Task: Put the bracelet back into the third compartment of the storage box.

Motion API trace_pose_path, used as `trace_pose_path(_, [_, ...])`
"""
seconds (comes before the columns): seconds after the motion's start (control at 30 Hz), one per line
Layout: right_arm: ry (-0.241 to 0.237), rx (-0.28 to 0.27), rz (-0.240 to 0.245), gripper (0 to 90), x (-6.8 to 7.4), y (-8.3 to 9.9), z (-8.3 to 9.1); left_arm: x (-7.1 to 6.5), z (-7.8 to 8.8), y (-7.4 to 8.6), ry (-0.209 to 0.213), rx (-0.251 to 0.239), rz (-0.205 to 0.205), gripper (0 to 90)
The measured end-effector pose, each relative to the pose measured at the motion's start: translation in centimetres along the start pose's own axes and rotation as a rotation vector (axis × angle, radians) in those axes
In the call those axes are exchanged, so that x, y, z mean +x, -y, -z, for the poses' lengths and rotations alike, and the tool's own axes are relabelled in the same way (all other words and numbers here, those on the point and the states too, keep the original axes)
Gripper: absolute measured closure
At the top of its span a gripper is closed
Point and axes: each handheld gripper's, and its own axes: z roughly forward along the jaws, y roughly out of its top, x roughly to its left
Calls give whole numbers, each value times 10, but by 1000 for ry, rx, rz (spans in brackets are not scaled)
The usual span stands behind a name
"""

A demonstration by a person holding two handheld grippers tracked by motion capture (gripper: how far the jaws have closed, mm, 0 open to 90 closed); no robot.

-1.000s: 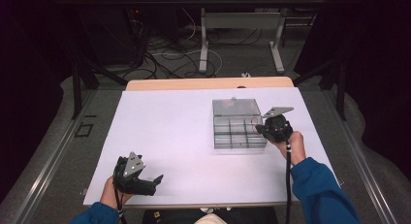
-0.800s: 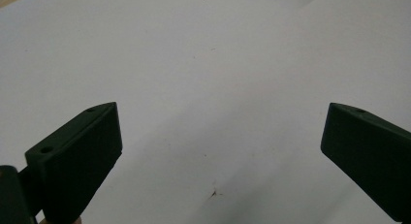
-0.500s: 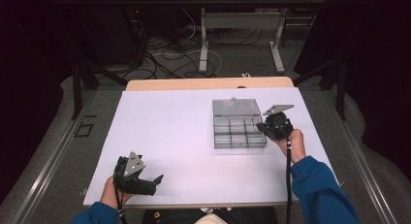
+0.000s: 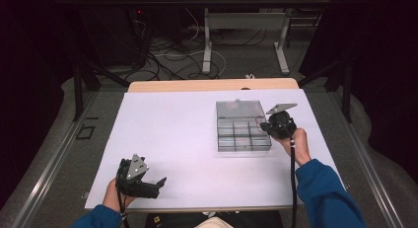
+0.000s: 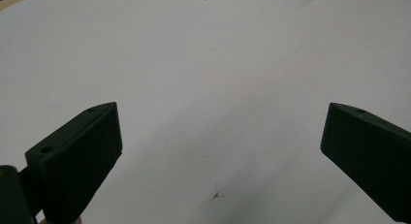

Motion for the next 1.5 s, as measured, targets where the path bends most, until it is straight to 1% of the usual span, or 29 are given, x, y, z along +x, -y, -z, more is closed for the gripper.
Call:
trace_pose_path(0.07, [3,5,-10,899,0,0,-1,0,-1,0,-2,0,-2,13])
trace_pose_path(0.1, [-3,5,-6,899,-1,-1,-2,0,0,0,-3,1,-3,13])
trace_pose_path(0.13, [4,10,-7,899,-2,-1,-3,0,0,0,-3,1,-3,13])
trace_pose_path(0.3, [8,15,2,899,-3,-2,-7,0,0,0,-4,3,1,13])
trace_pose_path(0.4, [3,26,11,899,-4,-2,-10,0,0,0,-3,5,-1,13])
trace_pose_path(0.43, [-1,31,8,899,-4,-2,-11,0,0,0,-3,6,-1,13])
trace_pose_path(0.47, [6,35,3,899,-4,-3,-12,0,0,0,-5,1,-1,13])
trace_pose_path(0.53, [-4,38,17,899,-5,-3,-14,0,0,0,-3,3,1,13])
trace_pose_path(0.6, [2,41,21,898,-5,-3,-15,1,-1,0,-4,0,5,13])
trace_pose_path(0.63, [-4,48,25,899,-5,-3,-16,0,-1,0,-4,0,5,13])
trace_pose_path(0.67, [-3,50,29,899,-5,-3,-17,1,-1,0,-5,2,-1,13])
trace_pose_path(0.7, [-4,52,21,899,-4,-4,-18,1,-1,0,-5,2,-1,13])
trace_pose_path(0.73, [-8,54,33,899,-5,-4,-19,0,-1,0,-5,0,4,13])
trace_pose_path(0.87, [-8,65,31,899,-5,-3,-23,0,-1,0,-5,3,-3,13])
trace_pose_path(0.93, [-9,74,42,898,-5,-4,-24,0,0,0,-4,1,-1,13])
trace_pose_path(1.0, [-11,80,38,898,-5,-5,-26,0,0,0,-4,3,-4,13])
trace_pose_path(1.03, [-11,73,25,898,-4,-6,-29,0,0,0,-3,5,-5,13])
trace_pose_path(1.07, [-18,92,36,898,-5,-7,-31,0,0,0,-2,4,-4,13])
trace_pose_path(1.1, [-18,92,36,898,-5,-7,-31,1,0,0,-2,5,-5,13])
trace_pose_path(1.13, [-3,93,32,898,-4,-7,-32,1,0,0,-3,6,-6,13])
trace_pose_path(1.17, [-19,94,33,898,-4,-8,-33,1,0,0,-2,8,-7,13])
trace_pose_path(1.2, [-21,99,32,898,-4,-8,-34,1,0,0,-3,7,-7,13])
trace_pose_path(1.23, [-12,104,41,898,-4,-8,-35,0,0,0,0,5,-7,13])
trace_pose_path(1.27, [-18,106,44,898,-4,-9,-36,0,0,0,1,9,-4,13])
trace_pose_path(1.3, [-12,119,44,898,-3,-8,-37,0,0,0,3,9,-2,13])
trace_pose_path(1.33, [-12,119,44,898,-3,-8,-37,0,0,0,-4,8,-9,13])
trace_pose_path(1.37, [-27,122,45,898,-3,-8,-38,0,0,0,-1,6,-8,13])
trace_pose_path(1.47, [-20,129,49,898,-3,-8,-39,0,0,0,1,9,-4,13])
trace_pose_path(1.5, [-39,109,39,898,-3,-7,-40,0,0,0,-2,8,-9,13])
